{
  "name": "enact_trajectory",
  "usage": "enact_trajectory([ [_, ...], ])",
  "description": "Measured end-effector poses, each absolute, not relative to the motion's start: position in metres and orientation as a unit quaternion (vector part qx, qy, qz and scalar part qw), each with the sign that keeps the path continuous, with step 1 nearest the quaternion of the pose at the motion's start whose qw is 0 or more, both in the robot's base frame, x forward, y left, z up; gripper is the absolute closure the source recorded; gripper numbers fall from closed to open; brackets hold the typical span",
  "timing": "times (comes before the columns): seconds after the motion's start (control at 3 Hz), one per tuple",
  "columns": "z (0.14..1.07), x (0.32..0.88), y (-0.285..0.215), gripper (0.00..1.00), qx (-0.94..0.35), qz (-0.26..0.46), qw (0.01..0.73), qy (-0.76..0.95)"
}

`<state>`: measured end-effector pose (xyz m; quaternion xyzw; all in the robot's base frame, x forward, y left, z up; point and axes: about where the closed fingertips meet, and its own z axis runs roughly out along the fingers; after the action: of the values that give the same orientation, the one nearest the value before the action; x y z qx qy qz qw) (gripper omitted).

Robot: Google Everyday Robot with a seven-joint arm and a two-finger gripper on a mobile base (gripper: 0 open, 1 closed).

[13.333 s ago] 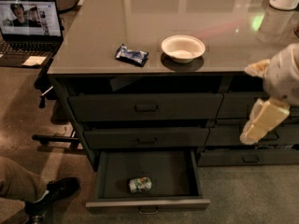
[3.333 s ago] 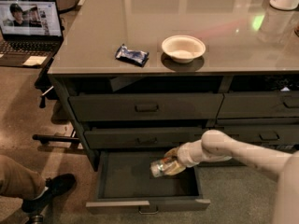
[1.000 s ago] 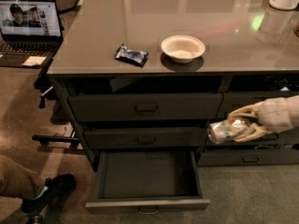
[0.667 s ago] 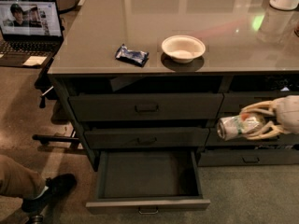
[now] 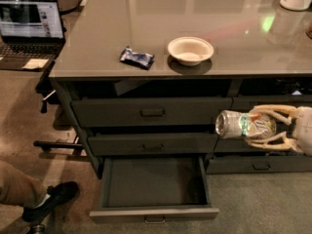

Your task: Pick 7up can from bottom drawer and place on counter

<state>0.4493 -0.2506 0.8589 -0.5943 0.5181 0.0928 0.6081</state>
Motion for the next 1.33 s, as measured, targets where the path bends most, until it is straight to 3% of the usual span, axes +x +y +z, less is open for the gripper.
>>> enact_trajectory([
  [1.0,0.869,0.461,-0.209,1.0,-0.581,0.098,0.614,0.526],
  [1.33,0.893,0.481,-0.157,1.0,-0.57,0.084,0.602,0.553],
])
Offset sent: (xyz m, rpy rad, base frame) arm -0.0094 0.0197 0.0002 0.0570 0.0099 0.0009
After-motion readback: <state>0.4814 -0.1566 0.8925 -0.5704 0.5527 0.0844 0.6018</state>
